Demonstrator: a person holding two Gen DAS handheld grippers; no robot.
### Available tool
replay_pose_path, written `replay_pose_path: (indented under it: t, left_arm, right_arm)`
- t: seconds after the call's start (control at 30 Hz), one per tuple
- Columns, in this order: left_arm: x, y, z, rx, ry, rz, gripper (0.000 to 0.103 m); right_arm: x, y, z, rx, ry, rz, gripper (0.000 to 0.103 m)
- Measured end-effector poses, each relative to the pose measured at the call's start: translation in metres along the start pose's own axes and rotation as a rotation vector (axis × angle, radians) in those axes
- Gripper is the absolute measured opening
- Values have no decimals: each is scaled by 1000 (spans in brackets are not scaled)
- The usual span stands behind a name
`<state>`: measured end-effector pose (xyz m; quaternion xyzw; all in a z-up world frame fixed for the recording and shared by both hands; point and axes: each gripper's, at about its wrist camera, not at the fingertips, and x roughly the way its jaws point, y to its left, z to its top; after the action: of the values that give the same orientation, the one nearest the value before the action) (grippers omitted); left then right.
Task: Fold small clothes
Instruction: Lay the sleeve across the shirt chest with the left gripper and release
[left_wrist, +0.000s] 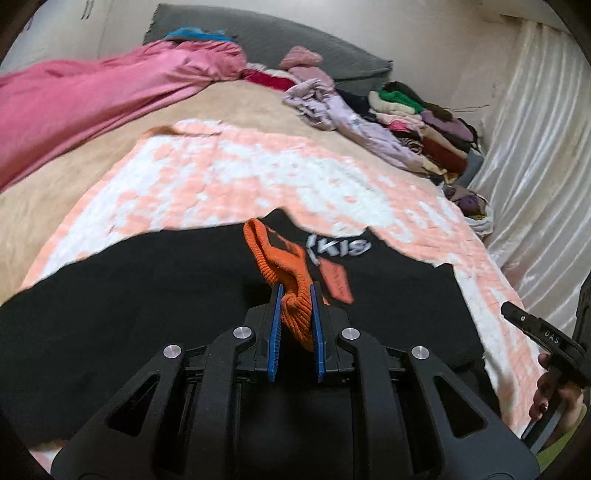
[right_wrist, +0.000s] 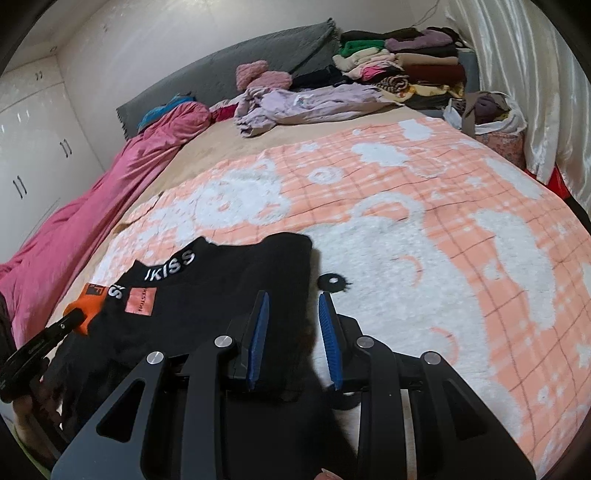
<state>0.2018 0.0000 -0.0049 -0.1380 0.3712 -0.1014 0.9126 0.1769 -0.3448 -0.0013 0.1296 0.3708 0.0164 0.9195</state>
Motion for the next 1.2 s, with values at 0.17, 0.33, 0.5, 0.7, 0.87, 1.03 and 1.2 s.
replay_pose_path:
  t: [0.17,0.33,0.5,0.7,0.87,1.03,1.2]
  left_arm:
    - [-5,24,-5,-41,5,22,7]
    - [-2,33,-11,-38,32,52,8]
    - [10,43,-19,-43,91,70,9]
    - [8,46,-19,-40,98,70,11]
    - [1,55,-20,-52,92,102,10]
    - [-20,63,-14,-67,9,116,10]
    - [-26,38,-15,5,-23,86,11]
  right_arm:
    - [12,24,-8,-67,30,-1,27]
    - [30,44,-19,-155,86,-17,27]
    - [47,45,-30,-173,151,-26,27]
    - [56,42,-40,-184,193,-51,27]
    - [59,43,-40,-197,201,-59,27]
    - [48,45,-36,-188,179,-26,38]
    - [37,56,-33,-217,136,-5,39]
